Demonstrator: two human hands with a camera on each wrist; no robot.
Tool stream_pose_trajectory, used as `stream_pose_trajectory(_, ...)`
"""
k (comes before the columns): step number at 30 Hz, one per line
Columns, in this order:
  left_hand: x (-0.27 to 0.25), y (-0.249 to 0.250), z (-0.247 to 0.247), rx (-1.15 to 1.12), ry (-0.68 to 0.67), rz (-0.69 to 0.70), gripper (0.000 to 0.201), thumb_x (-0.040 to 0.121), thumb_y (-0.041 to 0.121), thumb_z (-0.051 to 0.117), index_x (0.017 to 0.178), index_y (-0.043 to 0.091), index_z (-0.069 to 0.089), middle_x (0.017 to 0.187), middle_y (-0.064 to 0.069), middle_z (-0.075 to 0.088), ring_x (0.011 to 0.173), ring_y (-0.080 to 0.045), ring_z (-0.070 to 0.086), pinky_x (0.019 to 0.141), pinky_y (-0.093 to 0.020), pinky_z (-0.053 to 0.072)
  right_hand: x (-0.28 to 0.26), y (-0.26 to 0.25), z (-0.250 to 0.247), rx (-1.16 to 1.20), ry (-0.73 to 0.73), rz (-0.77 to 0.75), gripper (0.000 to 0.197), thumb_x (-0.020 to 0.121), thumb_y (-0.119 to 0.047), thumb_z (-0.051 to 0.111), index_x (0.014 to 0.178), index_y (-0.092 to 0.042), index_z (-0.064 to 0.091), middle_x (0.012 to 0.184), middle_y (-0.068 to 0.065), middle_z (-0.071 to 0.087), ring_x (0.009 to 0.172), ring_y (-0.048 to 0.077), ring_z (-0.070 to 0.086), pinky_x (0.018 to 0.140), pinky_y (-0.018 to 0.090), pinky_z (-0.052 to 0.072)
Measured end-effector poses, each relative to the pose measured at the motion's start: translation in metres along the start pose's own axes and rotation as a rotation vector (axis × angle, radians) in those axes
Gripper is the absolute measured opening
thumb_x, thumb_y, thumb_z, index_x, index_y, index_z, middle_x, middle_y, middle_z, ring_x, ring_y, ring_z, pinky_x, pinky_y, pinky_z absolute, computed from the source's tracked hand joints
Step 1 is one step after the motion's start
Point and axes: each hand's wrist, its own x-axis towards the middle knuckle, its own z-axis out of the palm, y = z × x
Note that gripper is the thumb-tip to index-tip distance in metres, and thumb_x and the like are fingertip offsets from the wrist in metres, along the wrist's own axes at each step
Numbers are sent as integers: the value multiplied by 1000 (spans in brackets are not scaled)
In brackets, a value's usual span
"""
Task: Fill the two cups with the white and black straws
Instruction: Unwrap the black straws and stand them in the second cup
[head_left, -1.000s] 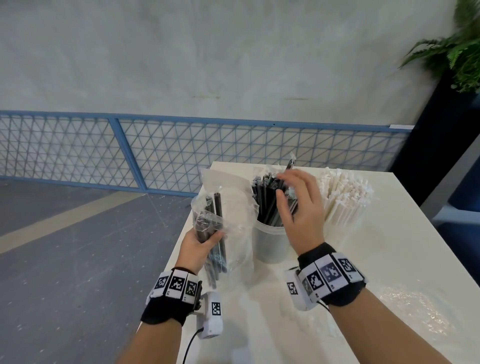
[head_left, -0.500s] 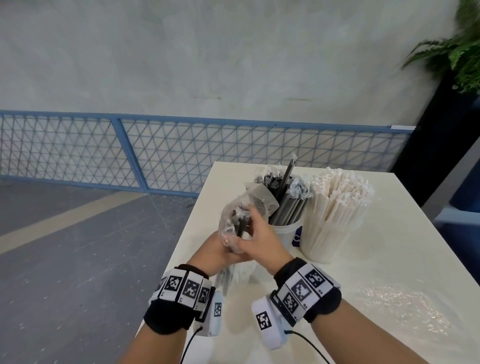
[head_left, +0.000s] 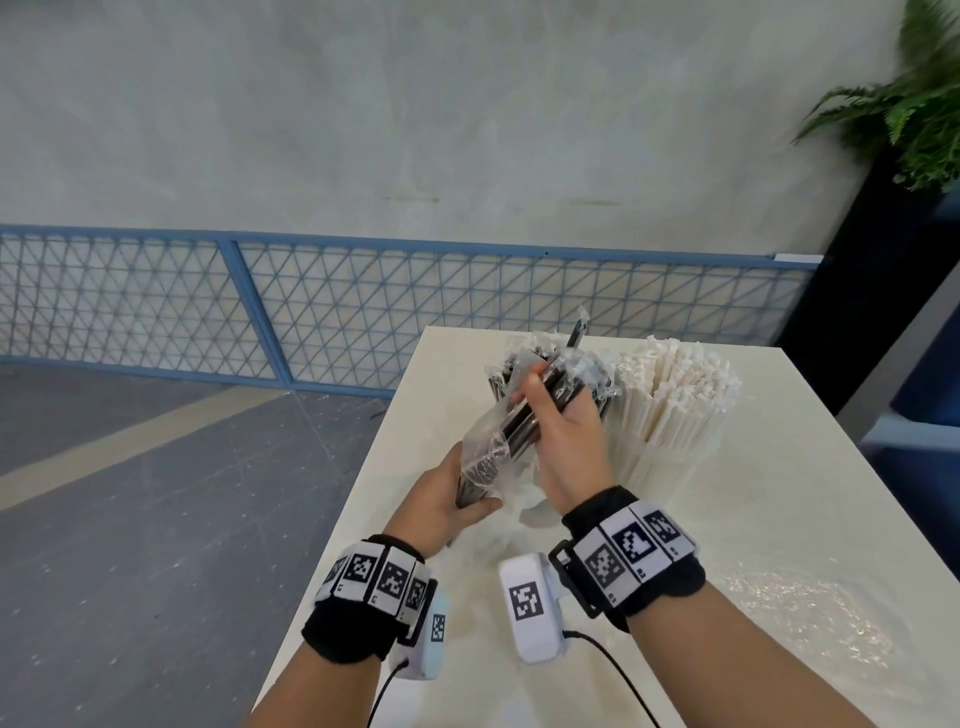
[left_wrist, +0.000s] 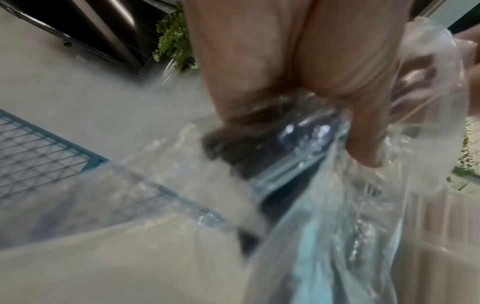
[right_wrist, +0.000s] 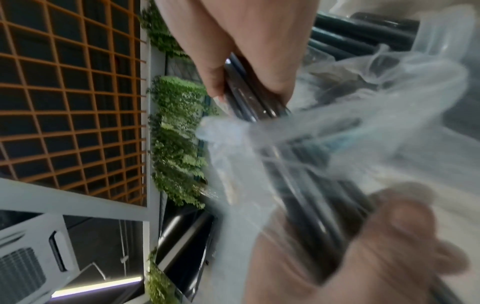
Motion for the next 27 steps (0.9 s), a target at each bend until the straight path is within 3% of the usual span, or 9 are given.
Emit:
stream_pose_trajectory(2,1,-4,-5,65,25,-6,53,78,17,72,123,24,45,103,3,66,94,-15,62,74,-11,45,3,-10,-2,-4,36,-17,6,94,-18,52,93,-17,58,85,6,59,86,24,58,90,46,48)
stream_pose_trajectory(4,0,-8,-10,82,65,-15,49,77,16,73,120,16,51,102,3,66,88,-6,61,69,-1,40,8,-25,-5,33,58,-61,9,94,-20,50,100,-13,53,83,3,58,83,19,61,83,41,53)
stream_pose_trajectory(6,-3,-16,-16,12,110,-62,41,74,19,75,110,21,55,93,3,68,75,7,62,69,-4,44,18,-42,-11,93,91,-128,12,95,-18,47,106,-11,49,79,0,55,74,11,58,73,31,52)
stream_pose_trajectory(9,-3,-32,-22,-49,177,-157,30,71,36,72,95,23,59,76,3,67,62,2,64,70,-19,49,32,-66,-17,87,155,-270,17,95,-14,48,111,-16,44,80,1,54,77,15,53,79,41,48)
stream_pose_trajectory(12,0,-39,-24,-104,297,-230,14,84,15,65,94,5,64,72,5,65,55,8,61,61,-7,41,39,-84,-19,38,211,-458,32,93,-6,48,122,-19,39,84,8,52,76,18,53,79,35,46)
stream_pose_trajectory(15,0,-34,-26,-386,381,-207,10,83,-7,59,89,1,59,80,-7,62,51,0,62,58,-14,50,38,-86,-16,-69,127,-612,37,91,2,48,122,-16,37,87,6,50,80,20,54,80,23,48)
stream_pose_trajectory(18,0,-27,-25,-528,383,-174,19,83,-10,57,93,6,56,84,-14,63,56,-8,65,62,-18,53,34,-70,-9,-250,24,-623,35,89,1,52,112,-24,43,88,3,55,80,15,56,77,22,49)
stream_pose_trajectory(23,-5,-14,-23,-635,349,-122,18,85,-2,57,94,13,52,85,-15,65,68,-17,65,65,-19,55,39,-34,-9,-425,-24,-525,33,87,-3,58,96,-32,48,83,-10,61,73,-3,57,71,7,44)
stream_pose_trajectory(27,-7,-13,-23,-646,373,-104,16,86,1,57,93,15,53,84,-13,67,67,-14,67,69,-24,57,47,-21,-12,-535,14,-520,23,86,-8,61,96,-26,52,83,-1,66,76,8,62,72,8,45)
